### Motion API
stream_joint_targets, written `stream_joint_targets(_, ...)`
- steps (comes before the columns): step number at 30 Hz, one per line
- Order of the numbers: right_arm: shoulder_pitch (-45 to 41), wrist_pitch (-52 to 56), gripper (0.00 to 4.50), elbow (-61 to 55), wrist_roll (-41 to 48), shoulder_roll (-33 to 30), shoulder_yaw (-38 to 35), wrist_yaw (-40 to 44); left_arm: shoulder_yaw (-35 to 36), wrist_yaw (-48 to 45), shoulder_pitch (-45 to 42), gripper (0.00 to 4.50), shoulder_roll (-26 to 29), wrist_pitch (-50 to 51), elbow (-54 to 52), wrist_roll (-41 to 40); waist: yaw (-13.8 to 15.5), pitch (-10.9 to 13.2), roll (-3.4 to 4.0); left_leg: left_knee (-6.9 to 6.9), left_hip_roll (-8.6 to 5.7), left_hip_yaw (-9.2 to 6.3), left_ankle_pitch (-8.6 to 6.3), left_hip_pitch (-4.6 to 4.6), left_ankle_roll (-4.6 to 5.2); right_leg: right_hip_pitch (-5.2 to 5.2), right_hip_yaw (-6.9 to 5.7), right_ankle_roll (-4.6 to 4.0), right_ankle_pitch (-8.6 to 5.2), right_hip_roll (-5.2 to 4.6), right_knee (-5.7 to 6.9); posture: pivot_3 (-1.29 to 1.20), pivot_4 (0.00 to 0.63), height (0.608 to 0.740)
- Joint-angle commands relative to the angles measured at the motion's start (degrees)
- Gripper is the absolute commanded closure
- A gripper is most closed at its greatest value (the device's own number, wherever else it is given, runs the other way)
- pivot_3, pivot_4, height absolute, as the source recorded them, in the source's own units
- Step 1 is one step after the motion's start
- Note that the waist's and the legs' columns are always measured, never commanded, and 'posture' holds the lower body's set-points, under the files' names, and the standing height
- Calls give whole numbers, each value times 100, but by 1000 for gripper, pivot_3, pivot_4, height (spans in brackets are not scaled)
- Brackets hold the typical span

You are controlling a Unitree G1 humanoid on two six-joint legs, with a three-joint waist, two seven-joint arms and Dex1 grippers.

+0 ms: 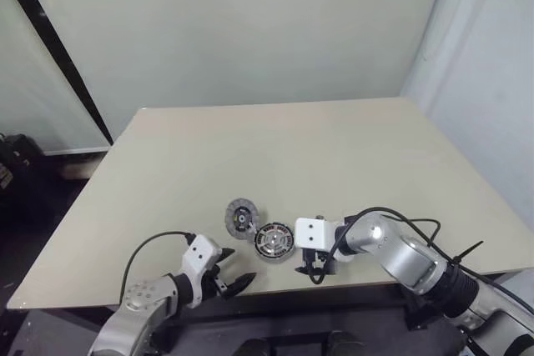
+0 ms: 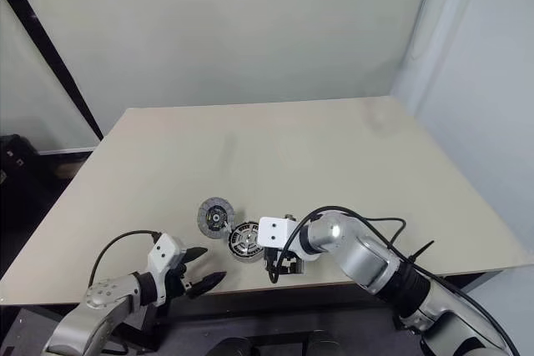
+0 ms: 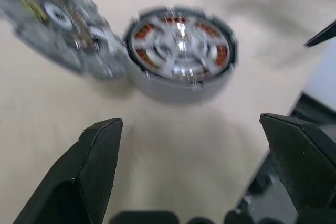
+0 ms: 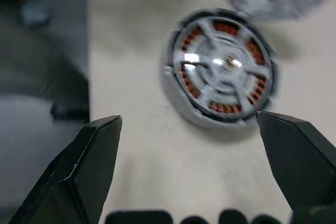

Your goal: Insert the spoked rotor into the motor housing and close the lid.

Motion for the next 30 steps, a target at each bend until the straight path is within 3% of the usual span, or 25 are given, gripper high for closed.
stream_joint_targets(1, -319, -371, 28, 176, -454, 109, 272, 248, -19, -36, -92, 0, 50, 116, -274, -32, 2, -1, -2, 0, 0, -1, 0, 0, 1, 0, 0, 0, 0, -1, 0, 0, 0, 740)
stream_joint_targets(28, -373, -1163, 28, 1485, -1724, 979, 458, 662, -159, 29, -189, 0, 111, 538, -434, 99, 2, -2, -4, 8, -9, -4, 7, 11, 7, 4, 3, 5, 22, 1, 23, 0, 0, 740)
stream_joint_targets(30, -374, -1201, 397, 1600, -1771, 1023, 452, 615, -159, 33, -187, 0, 107, 539, -435, 101, 1, -2, -4, 9, -9, -5, 7, 13, 6, 5, 2, 3, 22, 1, 24, 0, 0, 740)
